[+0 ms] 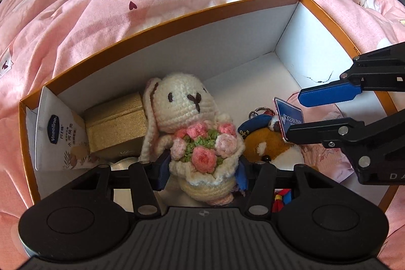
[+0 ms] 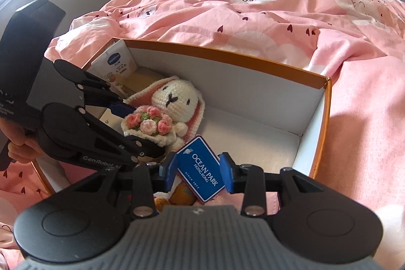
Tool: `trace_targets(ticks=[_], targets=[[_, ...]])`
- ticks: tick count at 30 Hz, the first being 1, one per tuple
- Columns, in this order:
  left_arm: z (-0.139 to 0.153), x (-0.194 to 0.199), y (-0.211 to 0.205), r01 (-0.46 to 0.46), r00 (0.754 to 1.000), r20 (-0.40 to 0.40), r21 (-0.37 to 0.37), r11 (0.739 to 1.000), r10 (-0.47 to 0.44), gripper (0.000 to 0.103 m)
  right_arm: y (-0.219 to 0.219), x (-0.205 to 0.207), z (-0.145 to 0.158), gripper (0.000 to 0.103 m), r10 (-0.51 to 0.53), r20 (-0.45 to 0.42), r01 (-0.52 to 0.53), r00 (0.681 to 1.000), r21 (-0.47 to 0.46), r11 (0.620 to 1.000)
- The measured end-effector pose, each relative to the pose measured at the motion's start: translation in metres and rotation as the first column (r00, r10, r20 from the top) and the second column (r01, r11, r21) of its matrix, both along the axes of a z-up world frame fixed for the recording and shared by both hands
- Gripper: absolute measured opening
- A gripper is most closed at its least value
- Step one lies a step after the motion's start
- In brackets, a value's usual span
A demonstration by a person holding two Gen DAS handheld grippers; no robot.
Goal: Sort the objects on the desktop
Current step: 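Open the left tool to release the bunny and lift both tools out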
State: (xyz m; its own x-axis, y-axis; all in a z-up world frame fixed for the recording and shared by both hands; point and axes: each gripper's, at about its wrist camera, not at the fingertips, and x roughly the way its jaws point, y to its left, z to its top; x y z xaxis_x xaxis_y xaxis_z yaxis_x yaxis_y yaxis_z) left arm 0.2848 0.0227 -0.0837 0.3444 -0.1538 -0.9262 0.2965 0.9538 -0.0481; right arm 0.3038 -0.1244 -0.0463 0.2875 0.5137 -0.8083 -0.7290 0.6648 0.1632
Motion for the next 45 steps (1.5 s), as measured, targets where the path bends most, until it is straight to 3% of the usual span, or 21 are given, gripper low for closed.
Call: trace_targets(ticks=[8, 16, 23, 30, 34, 37, 42, 45], targets=[[0.006, -0.009, -0.001, 0.002, 0.999, 0.038, 0.01, 1.0, -0.003, 0.064, 0.0, 0.0, 0.0, 0.04, -0.009, -0.014, 0.009, 1.0, 0.0, 1.0], [0.036, -0.031, 0.0, -0.02, 0.991, 0.129, 0.012, 1.0, 0.018, 0.067, -0.003, -0.007, 0.016, 0.045, -0.05, 0.017, 0.05, 0.999, -0.003, 0.999], [0.062, -0.057, -0.001, -0.037, 0.978, 0.207, -0.009, 0.999, 0.038, 0.067, -0.011, -0.034, 0.035, 0.055, -0.083, 0.113, 0.084, 0.99, -0.002, 0.996], [0.09, -0.1, 0.003, -0.055, 0.952, 0.299, -0.048, 0.997, 0.067, 0.067, -0.032, -0.078, 0.057, 0.064, -0.15, 0.233, 0.133, 0.961, 0.089, 0.987], [0.098, -0.126, 0.006, -0.056, 0.946, 0.314, -0.081, 0.995, 0.079, 0.067, -0.039, -0.105, 0.059, 0.069, -0.175, 0.273, 0.15, 0.946, 0.11, 0.983], [0.1, -0.149, 0.009, -0.062, 0.94, 0.329, -0.101, 0.993, 0.092, 0.067, -0.043, -0.123, 0.058, 0.071, -0.152, 0.249, 0.124, 0.957, 0.123, 0.985], [0.09, -0.18, 0.02, -0.107, 0.948, 0.279, -0.173, 0.979, 0.153, 0.067, -0.047, -0.153, 0.042, 0.071, -0.109, 0.24, 0.097, 0.965, 0.06, 0.993], [0.074, -0.195, 0.024, -0.147, 0.953, 0.233, -0.201, 0.968, 0.193, 0.067, -0.051, -0.162, 0.025, 0.07, -0.114, 0.184, 0.116, 0.976, 0.0, 0.993]])
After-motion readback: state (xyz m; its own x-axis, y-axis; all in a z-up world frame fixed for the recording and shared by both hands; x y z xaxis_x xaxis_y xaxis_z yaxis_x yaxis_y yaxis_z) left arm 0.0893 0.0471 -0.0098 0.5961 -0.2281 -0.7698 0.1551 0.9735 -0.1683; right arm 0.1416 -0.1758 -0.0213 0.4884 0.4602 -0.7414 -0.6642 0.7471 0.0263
